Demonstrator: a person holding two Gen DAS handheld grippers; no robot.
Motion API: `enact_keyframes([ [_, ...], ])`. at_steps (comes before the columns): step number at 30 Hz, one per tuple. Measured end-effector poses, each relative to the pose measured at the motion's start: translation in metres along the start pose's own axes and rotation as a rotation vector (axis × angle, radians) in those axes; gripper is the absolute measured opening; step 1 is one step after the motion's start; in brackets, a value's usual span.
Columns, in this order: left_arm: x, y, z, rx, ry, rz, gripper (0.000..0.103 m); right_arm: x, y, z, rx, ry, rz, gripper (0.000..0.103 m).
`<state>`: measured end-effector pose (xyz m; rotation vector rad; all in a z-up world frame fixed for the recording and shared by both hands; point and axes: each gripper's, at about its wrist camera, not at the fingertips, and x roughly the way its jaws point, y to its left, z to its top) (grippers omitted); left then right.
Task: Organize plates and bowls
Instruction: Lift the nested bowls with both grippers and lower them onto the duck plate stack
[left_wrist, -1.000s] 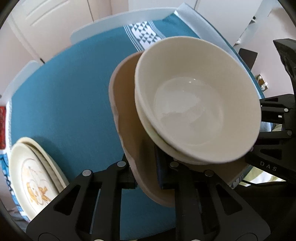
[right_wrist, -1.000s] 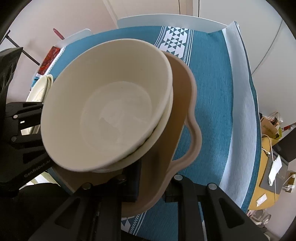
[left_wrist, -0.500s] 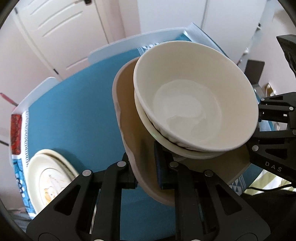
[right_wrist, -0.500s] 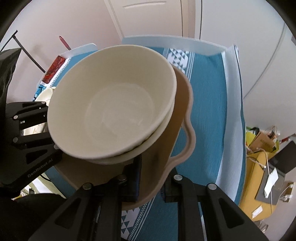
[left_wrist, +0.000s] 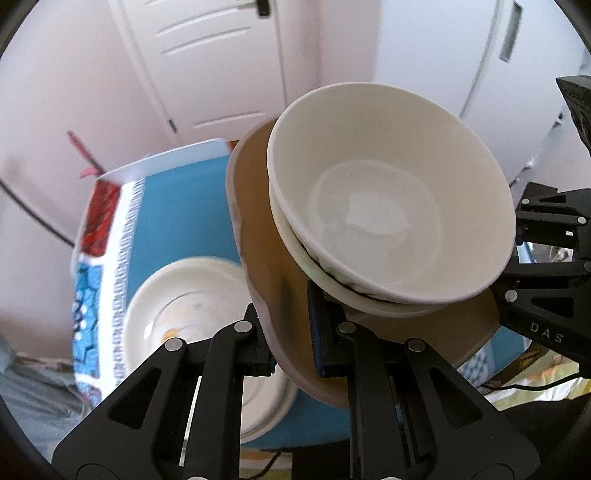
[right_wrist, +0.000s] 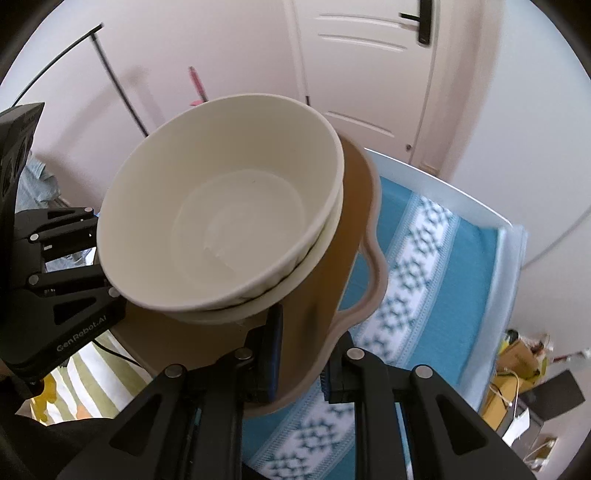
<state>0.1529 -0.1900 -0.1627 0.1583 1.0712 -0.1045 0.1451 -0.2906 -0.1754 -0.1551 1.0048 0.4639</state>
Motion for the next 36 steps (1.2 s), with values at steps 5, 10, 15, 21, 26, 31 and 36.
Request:
enact_keyframes([
  [5,-0.006,0.049,-0.021,-0.008,-0.003,0.001,0.011,0.012,0.046,0.011,-0.018,-0.001,-0.004,0.016],
  [10,-0.004,0.092,-0.044,0.017,0.024,-0.03,0.011,0.033,0.094,0.017,0.015,0.024,-0.024,0.016],
  [15,0.014,0.129,-0.061,0.058,0.06,-0.042,0.011,0.062,0.13,0.014,0.069,0.05,-0.022,0.016],
  [21,0.028,0.161,-0.076,0.081,0.08,-0.07,0.011,0.082,0.157,0.014,0.117,0.061,-0.037,0.016],
  [26,0.034,0.168,-0.082,0.098,0.085,-0.116,0.011,0.084,0.169,0.01,0.164,0.064,-0.077,0.016],
  [31,0.037,0.164,-0.086,0.112,0.081,-0.15,0.011,0.087,0.162,0.003,0.195,0.069,-0.101,0.016],
  [36,0.041,0.169,-0.089,0.072,0.085,-0.174,0.011,0.091,0.158,0.002,0.196,0.051,-0.1,0.016],
])
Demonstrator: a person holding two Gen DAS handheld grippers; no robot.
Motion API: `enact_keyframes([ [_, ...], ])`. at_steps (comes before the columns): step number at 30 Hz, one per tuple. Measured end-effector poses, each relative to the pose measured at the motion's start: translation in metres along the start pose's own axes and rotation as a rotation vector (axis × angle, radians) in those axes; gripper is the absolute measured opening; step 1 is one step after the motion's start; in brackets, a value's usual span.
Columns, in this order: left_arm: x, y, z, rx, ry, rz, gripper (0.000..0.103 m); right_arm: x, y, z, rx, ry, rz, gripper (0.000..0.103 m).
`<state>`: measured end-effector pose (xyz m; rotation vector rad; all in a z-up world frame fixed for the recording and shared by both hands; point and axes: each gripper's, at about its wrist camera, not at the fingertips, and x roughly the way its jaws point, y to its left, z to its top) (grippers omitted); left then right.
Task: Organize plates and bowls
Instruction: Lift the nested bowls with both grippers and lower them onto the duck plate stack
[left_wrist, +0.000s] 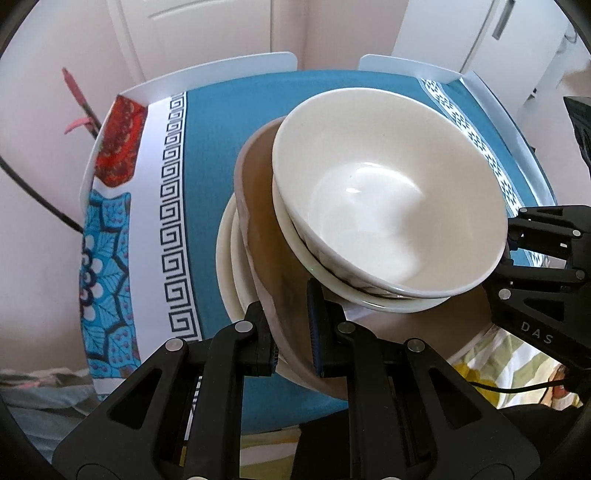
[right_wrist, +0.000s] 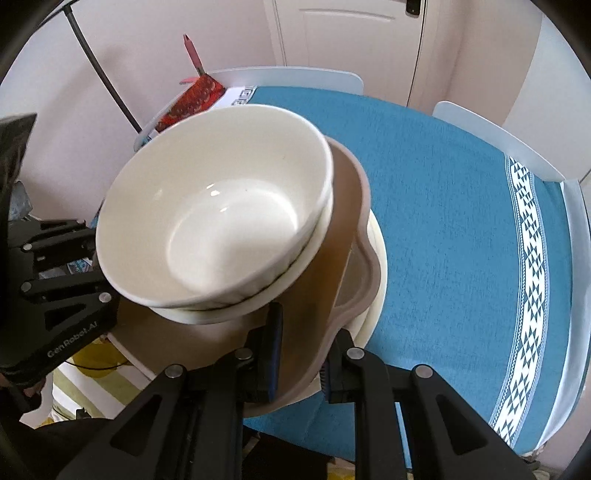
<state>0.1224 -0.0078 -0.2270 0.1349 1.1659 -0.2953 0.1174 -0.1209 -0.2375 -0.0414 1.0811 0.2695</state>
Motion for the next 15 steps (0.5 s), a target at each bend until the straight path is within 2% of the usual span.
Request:
enact_keyframes([
  [5,0.001,-0.001,0.0,-0.016,0.025,0.005,0.011,-0.002,0.001,-0.001,0.007,0.019,0.005,0.016],
  [12,0.006,0.001,0.006,-0.032,0.113,-0.037,0.012,0.001,-0.001,0.004,0.011,0.078,0.025,0.016],
  [15,0.008,0.003,0.008,-0.049,0.157,-0.058,0.012,0.004,-0.002,0.009,0.024,0.113,0.024,0.021],
])
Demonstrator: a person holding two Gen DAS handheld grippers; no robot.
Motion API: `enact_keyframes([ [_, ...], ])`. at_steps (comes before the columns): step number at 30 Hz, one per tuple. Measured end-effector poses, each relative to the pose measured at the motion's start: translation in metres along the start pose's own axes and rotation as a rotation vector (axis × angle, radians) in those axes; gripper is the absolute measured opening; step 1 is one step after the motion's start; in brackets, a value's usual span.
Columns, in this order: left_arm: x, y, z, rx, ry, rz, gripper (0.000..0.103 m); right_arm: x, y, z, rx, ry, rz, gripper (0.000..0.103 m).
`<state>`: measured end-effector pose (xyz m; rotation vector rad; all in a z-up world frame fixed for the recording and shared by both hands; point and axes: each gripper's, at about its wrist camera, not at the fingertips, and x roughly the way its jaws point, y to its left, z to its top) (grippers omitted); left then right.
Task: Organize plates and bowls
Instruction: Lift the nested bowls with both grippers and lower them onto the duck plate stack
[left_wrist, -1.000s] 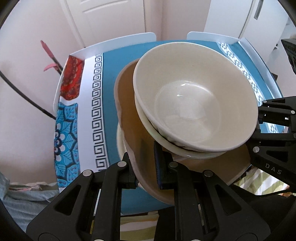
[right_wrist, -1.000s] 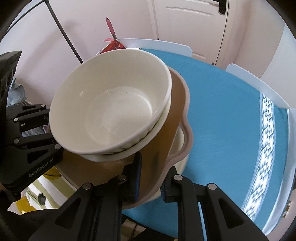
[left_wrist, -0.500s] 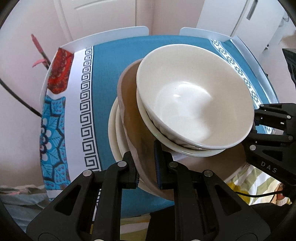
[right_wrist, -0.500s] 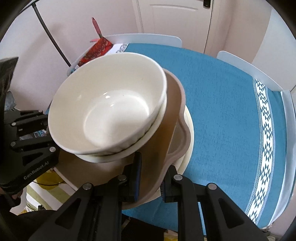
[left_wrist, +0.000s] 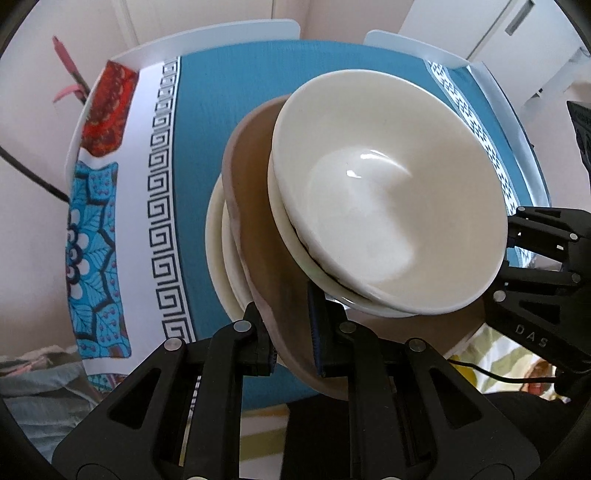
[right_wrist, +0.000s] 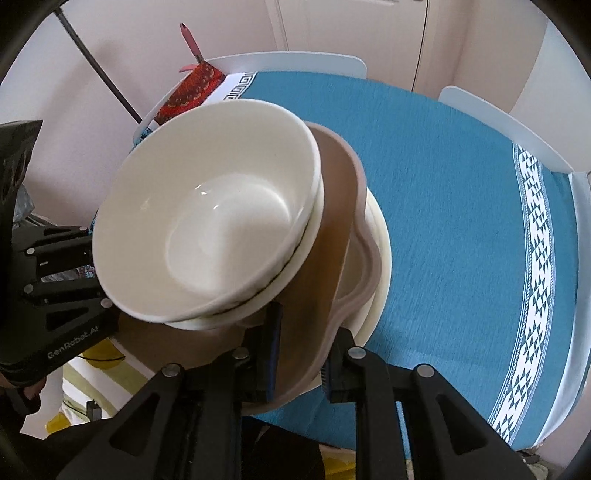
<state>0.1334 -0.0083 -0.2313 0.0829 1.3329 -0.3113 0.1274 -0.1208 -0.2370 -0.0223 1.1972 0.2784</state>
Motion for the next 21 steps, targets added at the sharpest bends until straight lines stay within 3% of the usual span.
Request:
enact_keyframes([
  [10,0.003,-0.012,0.005,0.064,0.09,-0.023,0.023,-0.005,0.0,0.008,0.013,0.062,-0.003,0.022],
  [12,0.003,-0.016,0.004,0.084,0.1,-0.032,0.029,-0.006,0.0,0.009,0.014,0.072,0.003,0.022],
  [17,0.0,-0.027,0.007,0.103,0.113,-0.08,0.065,-0.013,-0.001,0.01,0.019,0.09,0.012,0.025],
  [21,-0.004,-0.03,0.008,0.101,0.11,-0.075,0.072,-0.019,-0.005,0.008,0.029,0.098,0.002,0.039],
])
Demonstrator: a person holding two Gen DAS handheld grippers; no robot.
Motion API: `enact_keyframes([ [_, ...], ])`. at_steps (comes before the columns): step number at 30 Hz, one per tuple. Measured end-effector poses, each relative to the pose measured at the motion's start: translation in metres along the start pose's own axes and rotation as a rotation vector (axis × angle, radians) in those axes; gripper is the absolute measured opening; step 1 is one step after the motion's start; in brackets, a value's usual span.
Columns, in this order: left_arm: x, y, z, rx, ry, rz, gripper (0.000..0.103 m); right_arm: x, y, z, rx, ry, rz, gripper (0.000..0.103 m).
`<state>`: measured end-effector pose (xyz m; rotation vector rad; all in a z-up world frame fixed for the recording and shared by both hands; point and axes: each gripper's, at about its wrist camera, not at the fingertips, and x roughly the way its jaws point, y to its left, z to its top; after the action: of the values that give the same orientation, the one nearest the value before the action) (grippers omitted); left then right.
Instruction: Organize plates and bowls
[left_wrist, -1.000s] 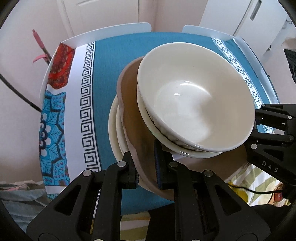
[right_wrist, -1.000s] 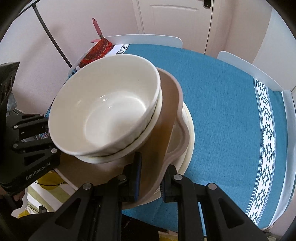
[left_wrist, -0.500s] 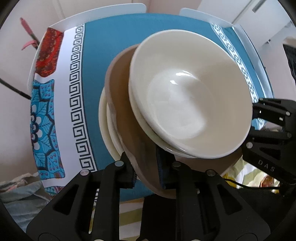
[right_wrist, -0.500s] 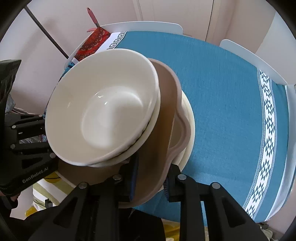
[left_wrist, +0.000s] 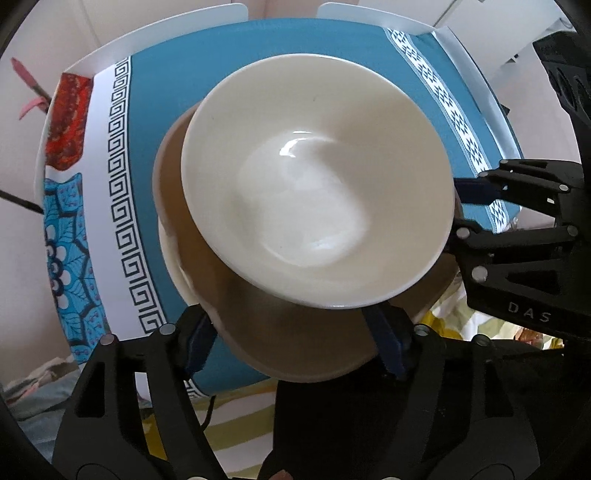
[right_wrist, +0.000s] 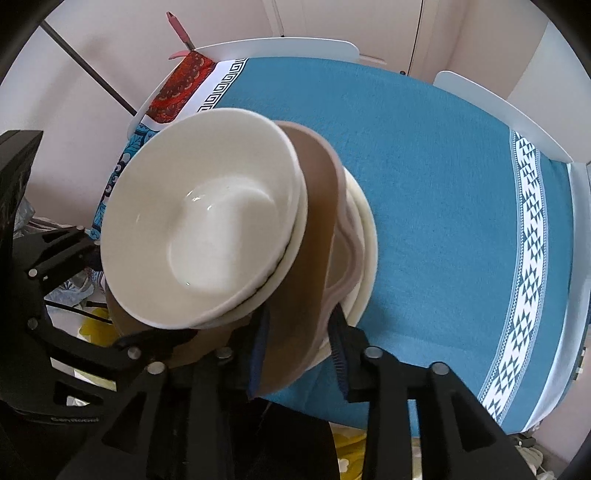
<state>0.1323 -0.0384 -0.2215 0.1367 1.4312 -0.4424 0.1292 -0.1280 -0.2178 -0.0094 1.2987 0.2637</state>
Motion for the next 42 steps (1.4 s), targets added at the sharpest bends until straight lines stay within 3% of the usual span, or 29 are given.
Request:
enact_keyframes([
  [1,-0.001,0.001,0.0,-0.01,0.004,-0.009,0.072,-0.001,-0.003,-0.001,0.006,0.003,0.0,0.046],
  [10,-0.028,0.003,-0.011,-0.056,-0.027,-0.03,0.072,-0.031,-0.017,-0.022,0.06,-0.035,0.016,0.046],
  [15,-0.058,0.005,-0.025,-0.086,-0.097,-0.019,0.072,-0.066,-0.019,-0.036,0.087,-0.127,0.021,0.046],
  [19,-0.104,0.0,-0.036,-0.105,-0.25,0.039,0.072,-0.104,-0.015,-0.045,0.096,-0.235,0.002,0.046],
  [24,-0.174,-0.016,-0.048,-0.122,-0.521,0.122,0.072,-0.168,-0.011,-0.058,0.132,-0.435,-0.06,0.047],
  [27,-0.216,-0.033,-0.058,-0.118,-0.707,0.183,0.087,-0.206,-0.01,-0.067,0.151,-0.568,-0.121,0.082],
  [28,-0.228,-0.037,-0.062,-0.118,-0.765,0.205,0.097,-0.219,-0.01,-0.071,0.157,-0.62,-0.138,0.094],
  [29,-0.237,-0.04,-0.065,-0.119,-0.818,0.227,0.103,-0.234,-0.009,-0.076,0.167,-0.679,-0.168,0.095],
  [32,-0.265,-0.053,-0.076,-0.104,-0.964,0.286,0.103,-0.261,-0.005,-0.084,0.181,-0.79,-0.249,0.102],
  [36,-0.283,-0.063,-0.081,-0.11,-1.037,0.304,0.103,-0.285,0.003,-0.096,0.175,-0.926,-0.287,0.102],
  [42,-0.294,-0.074,-0.091,-0.109,-1.092,0.328,0.103,-0.292,0.008,-0.104,0.179,-0.986,-0.301,0.102],
])
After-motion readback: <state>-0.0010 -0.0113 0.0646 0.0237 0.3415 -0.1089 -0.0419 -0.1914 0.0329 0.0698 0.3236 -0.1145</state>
